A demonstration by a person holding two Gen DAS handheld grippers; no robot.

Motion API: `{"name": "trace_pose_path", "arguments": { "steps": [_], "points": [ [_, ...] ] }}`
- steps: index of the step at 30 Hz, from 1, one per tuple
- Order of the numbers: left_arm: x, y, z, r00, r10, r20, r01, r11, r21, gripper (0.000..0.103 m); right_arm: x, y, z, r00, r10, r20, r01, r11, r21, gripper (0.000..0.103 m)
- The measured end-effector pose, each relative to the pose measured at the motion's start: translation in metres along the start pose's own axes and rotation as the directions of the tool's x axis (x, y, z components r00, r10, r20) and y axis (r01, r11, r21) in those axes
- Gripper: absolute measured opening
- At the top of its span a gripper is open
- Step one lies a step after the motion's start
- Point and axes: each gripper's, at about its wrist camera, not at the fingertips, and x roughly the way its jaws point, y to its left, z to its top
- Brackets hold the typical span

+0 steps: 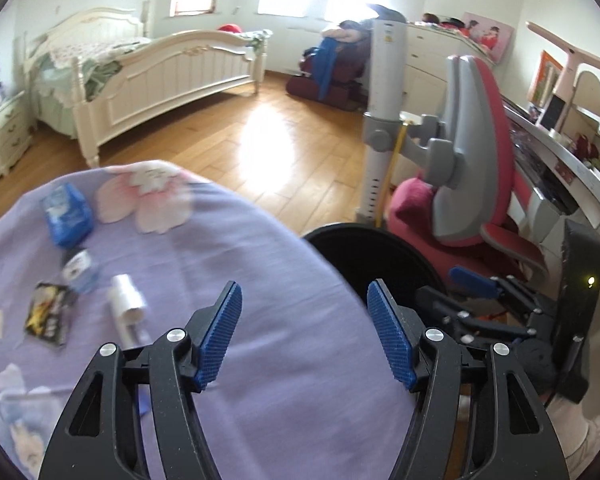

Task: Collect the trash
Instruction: 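Move both open tools back over the table, then grasp the blue sachet with the left tool while the right grasps the white spray bottle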

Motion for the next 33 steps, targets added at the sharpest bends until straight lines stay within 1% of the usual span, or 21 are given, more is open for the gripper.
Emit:
{"name": "trace_pose_path", "arguments": {
  "steps": [3, 7, 11, 15, 18, 20, 23, 25, 30, 31, 33],
  "points": [
    [-0.016, 0.030, -0.012, 0.999, 0.048, -0.006, -0.048, 0.999, -0.016, 0.066, -0.001, 0.012, 0.003, 1.000, 0.025, 0.005, -0.024, 1.000, -0.018, 0.061],
    [-0.035, 0.072, -0.037, 0.996, 0.079, -0.042, -0.080, 0.997, -0.023, 0.066, -0.002, 0.033, 0.005, 0.998, 0.055, 0.004, -0.054, 0.997, -0.053, 0.061],
    [-0.050, 0.102, -0.059, 0.990, 0.119, -0.072, -0.120, 0.993, -0.010, 0.066, -0.001, 0.058, 0.008, 0.996, 0.094, -0.003, -0.093, 0.992, -0.089, 0.061],
    [-0.060, 0.123, -0.073, 0.986, 0.145, -0.088, -0.144, 0.989, 0.019, 0.066, 0.002, 0.086, 0.012, 0.991, 0.135, -0.013, -0.135, 0.981, -0.138, 0.061],
    [-0.063, 0.131, -0.078, 0.986, 0.136, -0.100, -0.132, 0.990, 0.044, 0.066, 0.003, 0.105, 0.017, 0.984, 0.176, -0.024, -0.177, 0.971, -0.159, 0.061],
    [-0.061, 0.130, -0.079, 0.986, 0.125, -0.113, -0.119, 0.991, 0.060, 0.066, 0.004, 0.120, 0.021, 0.981, 0.189, -0.034, -0.192, 0.963, -0.187, 0.061],
    [-0.056, 0.130, -0.081, 0.983, 0.129, -0.133, -0.117, 0.989, 0.093, 0.066, 0.008, 0.141, 0.027, 0.976, 0.209, -0.052, -0.216, 0.952, -0.217, 0.061],
    [-0.052, 0.129, -0.082, 0.984, 0.111, -0.141, -0.097, 0.990, 0.103, 0.066, 0.011, 0.153, 0.030, 0.973, 0.223, -0.065, -0.232, 0.944, -0.235, 0.061],
    [-0.047, 0.123, -0.085, 0.985, 0.094, -0.147, -0.073, 0.988, 0.138, 0.065, 0.026, 0.179, 0.039, 0.963, 0.248, -0.107, -0.268, 0.926, -0.267, 0.061],
    [-0.046, 0.123, -0.085, 0.985, 0.092, -0.147, -0.071, 0.987, 0.141, 0.060, 0.029, 0.183, 0.040, 0.961, 0.252, -0.114, -0.274, 0.923, -0.271, 0.061],
    [-0.043, 0.122, -0.084, 0.985, 0.092, -0.144, -0.071, 0.987, 0.144, 0.058, 0.036, 0.191, 0.041, 0.957, 0.258, -0.131, -0.285, 0.917, -0.277, 0.061]
  ]
}}
